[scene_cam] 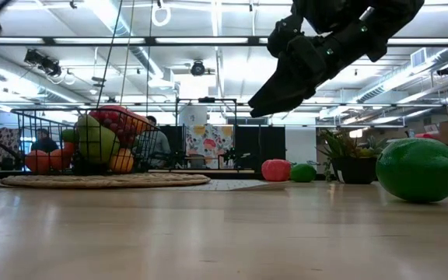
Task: Build produce basket
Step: Put the dark red apple into the wire basket
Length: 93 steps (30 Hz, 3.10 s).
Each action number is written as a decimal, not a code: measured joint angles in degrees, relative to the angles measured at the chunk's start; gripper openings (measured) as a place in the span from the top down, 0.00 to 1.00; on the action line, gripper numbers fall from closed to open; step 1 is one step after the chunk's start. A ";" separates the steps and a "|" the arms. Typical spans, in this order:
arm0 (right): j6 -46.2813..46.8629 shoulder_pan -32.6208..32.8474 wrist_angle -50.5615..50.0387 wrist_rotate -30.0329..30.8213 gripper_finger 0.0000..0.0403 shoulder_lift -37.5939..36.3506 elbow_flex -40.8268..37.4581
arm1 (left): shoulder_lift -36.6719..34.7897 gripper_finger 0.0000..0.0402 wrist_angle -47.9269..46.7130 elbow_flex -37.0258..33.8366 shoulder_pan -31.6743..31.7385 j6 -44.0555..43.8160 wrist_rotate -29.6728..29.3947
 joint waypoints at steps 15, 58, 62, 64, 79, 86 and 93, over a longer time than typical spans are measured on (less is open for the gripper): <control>-0.07 0.01 -0.08 0.00 0.09 0.00 0.00 | 10.94 0.03 -15.11 6.03 -9.77 30.43 1.25; 0.59 -0.42 -1.30 0.16 0.09 0.00 -0.07 | 12.58 0.14 -2.70 -0.51 -14.92 34.80 -11.89; 1.37 -0.44 -1.34 0.12 0.10 0.00 -0.07 | 12.58 0.27 -2.79 -0.51 -14.10 32.13 -11.67; 1.44 -0.44 -1.34 0.01 0.09 0.00 -0.07 | 12.58 0.27 -2.77 -0.51 -13.73 31.62 -11.61; 1.44 -0.42 -1.37 -0.01 0.09 0.00 -0.07 | 12.58 0.21 -18.50 5.01 -5.38 34.13 -11.86; 1.46 -0.41 -1.37 -0.02 0.09 0.00 -0.07 | 12.58 0.22 -33.83 10.60 2.52 34.25 -22.90; 2.05 -0.39 -1.72 -0.03 0.09 0.00 -0.07 | 12.58 0.21 -35.47 18.01 11.90 33.95 -40.52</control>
